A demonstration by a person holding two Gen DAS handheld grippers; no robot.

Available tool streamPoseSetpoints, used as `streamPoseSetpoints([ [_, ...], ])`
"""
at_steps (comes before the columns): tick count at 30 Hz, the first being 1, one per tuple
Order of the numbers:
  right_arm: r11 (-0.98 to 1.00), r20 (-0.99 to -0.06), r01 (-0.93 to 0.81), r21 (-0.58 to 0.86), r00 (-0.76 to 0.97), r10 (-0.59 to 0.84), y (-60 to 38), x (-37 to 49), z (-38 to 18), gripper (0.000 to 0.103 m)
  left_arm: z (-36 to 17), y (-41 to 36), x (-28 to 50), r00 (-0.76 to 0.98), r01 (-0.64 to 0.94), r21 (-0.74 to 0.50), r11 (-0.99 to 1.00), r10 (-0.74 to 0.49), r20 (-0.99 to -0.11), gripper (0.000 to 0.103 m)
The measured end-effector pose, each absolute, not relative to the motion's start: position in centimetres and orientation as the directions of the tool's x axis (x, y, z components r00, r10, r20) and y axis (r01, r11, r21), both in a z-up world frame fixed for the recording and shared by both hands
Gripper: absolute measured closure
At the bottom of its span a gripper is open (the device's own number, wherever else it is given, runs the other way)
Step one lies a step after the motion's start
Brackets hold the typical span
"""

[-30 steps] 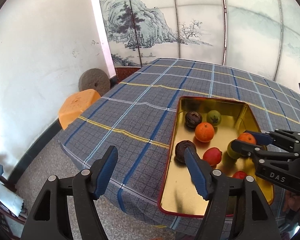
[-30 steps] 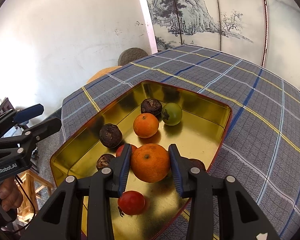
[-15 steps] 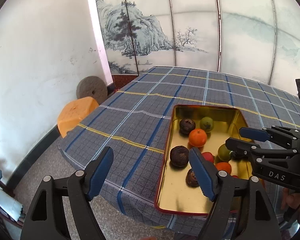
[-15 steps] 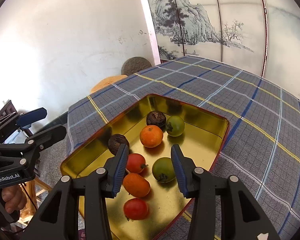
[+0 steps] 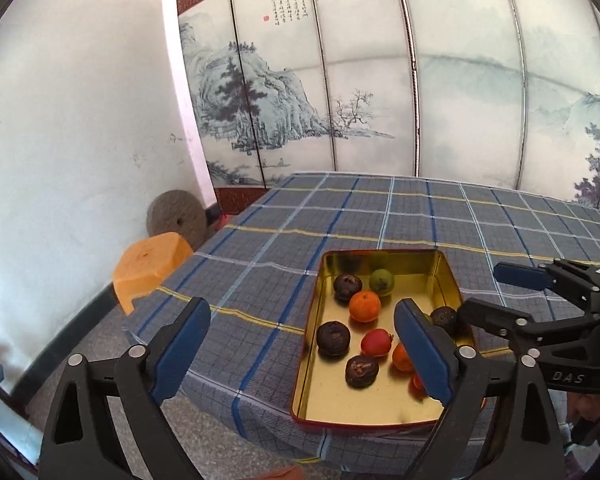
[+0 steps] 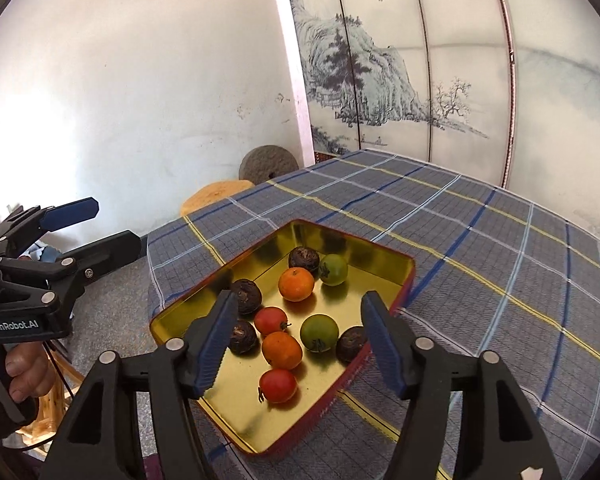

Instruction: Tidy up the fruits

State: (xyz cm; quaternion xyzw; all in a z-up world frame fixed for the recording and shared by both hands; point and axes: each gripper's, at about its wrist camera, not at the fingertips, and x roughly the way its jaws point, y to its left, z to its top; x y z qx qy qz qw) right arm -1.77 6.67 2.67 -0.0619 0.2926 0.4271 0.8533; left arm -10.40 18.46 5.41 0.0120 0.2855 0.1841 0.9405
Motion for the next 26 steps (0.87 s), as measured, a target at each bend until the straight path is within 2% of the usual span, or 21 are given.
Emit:
streamPoseSetpoints([
  [9, 0.665, -0.528, -0.732, 0.148, 0.510, 0.679, 2.8, -2.4, 3.5, 0.038, 7.2, 17.3, -11.5, 0.795, -0.319, 0.109, 0.942, 0.328, -0.510, 0.005],
  [14, 0.703, -0.536, -0.695, 0.151, 0.540, 0.649, -0.3, -2.1, 2.9, 0.034, 7.7, 16.1, -11.3, 0.794, -0.291, 0.118, 0.949, 0.308, -0.525, 0.004],
  [16, 0.724, -0.548, -0.676, 0.137, 0.558, 0.624, -1.9, -1.6, 2.6, 0.028, 7.8, 15.7, -11.1, 0.792, -0.276, 0.121, 0.953, 0.297, -0.534, 0.004],
  [21, 0.819, -0.612, -0.563, 0.107, 0.612, 0.501, -8.1, 2.3, 0.5, 0.025, 8.0, 14.2, -9.9, 0.778, -0.252, 0.151, 0.956, 0.292, -0.556, 0.004],
  [26, 0.920, -0.725, -0.383, 0.079, 0.612, 0.317, -16.1, 8.2, -2.8, 0.021, 8.2, 13.0, -9.1, 0.773, -0.245, 0.159, 0.956, 0.292, -0.564, 0.004],
])
